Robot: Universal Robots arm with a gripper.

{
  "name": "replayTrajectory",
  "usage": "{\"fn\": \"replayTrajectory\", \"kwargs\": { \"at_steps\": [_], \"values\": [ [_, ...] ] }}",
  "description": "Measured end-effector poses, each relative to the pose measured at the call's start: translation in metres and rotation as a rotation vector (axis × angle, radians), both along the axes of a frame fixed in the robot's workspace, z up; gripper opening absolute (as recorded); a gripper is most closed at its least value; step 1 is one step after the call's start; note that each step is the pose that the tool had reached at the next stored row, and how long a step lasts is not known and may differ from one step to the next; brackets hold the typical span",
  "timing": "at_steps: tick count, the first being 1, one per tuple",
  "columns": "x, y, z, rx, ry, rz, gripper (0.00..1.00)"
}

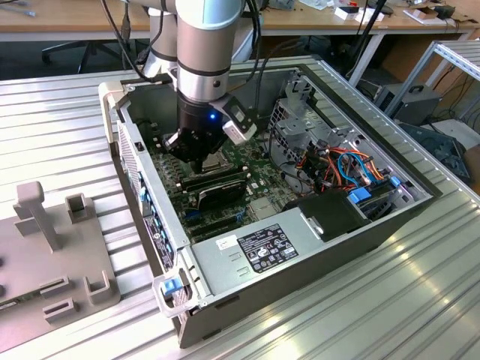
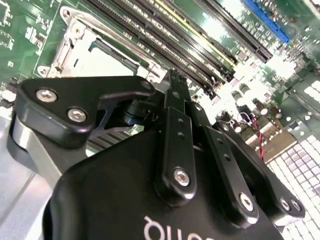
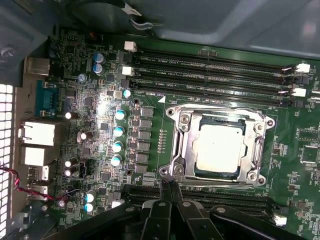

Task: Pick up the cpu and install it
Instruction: 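Install the second cpu locking lever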

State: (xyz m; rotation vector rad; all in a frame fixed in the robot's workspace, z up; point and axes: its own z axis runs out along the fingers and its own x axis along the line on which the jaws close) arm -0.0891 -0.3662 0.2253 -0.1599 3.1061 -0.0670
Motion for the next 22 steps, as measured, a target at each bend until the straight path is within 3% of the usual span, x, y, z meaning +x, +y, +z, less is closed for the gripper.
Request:
{"fn": "replayTrajectory", "kwargs": {
  "at_steps": [11,17,19,22],
  "values": [
    [0.0325,0.0,-0.0001,0.0001,0.0003,0.0,0.11],
    [0.0345,0.0,-0.0001,0.0001,0.001,-0.001,0.11],
    [0.0346,0.0,-0.0001,0.0002,0.0014,-0.022,0.11],
    [0.0347,0.0,-0.0001,0.0021,0.0015,-0.025,0.11]
  ]
}}
